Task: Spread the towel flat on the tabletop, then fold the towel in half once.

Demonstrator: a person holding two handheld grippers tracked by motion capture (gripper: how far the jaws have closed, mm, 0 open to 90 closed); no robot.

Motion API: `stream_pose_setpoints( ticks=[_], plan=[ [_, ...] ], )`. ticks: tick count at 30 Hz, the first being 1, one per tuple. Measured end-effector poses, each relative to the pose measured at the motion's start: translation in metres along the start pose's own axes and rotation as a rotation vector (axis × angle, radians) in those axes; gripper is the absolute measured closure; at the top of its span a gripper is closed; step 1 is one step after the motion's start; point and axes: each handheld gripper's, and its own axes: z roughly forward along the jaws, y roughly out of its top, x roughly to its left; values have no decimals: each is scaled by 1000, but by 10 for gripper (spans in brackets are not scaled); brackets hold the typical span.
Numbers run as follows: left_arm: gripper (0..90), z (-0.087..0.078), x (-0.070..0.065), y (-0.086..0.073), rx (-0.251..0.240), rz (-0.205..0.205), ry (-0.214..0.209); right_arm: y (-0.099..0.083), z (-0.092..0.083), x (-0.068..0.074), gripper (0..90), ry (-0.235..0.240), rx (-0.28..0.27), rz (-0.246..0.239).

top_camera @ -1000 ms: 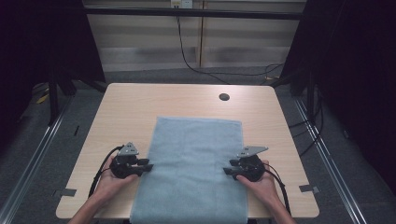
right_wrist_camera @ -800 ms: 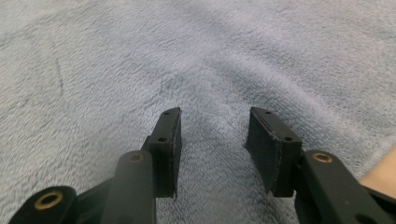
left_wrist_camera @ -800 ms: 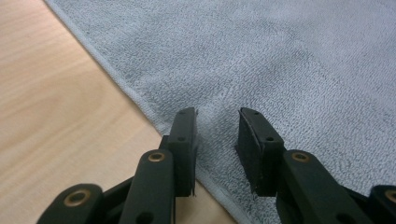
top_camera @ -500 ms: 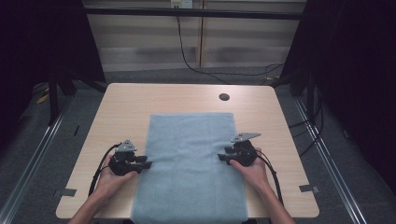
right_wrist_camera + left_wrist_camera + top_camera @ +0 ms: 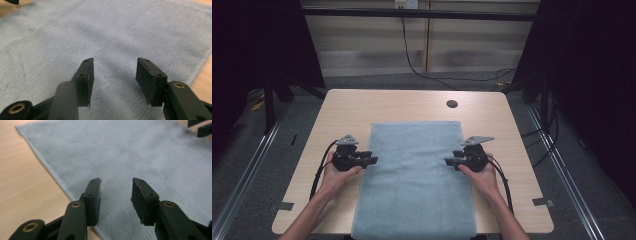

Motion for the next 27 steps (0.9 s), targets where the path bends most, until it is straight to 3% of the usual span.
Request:
stream_pose_setpoints(
  ticks=[2,6,7,11,14,16,27],
  plan=[
    [578,5,2,3,-12,-15,10,1,2,-2,490,-3,-5,6],
    [572,18,9,1,35,1,42,1,13,-10,481,-3,-5,29],
    [575,19,7,-2,33,22,56,-3,18,-10,478,-8,23,25],
    [575,17,2,-5,46,46,58,-5,14,-5,475,-3,34,21],
    [574,9,-3,-13,45,50,28,-12,8,5,473,-2,46,-15],
    [574,8,-4,-15,42,52,30,-13,5,9,470,1,69,-28],
    [574,-11,-23,-35,48,67,-12,-28,-11,29,466,38,83,-48]
  ],
)
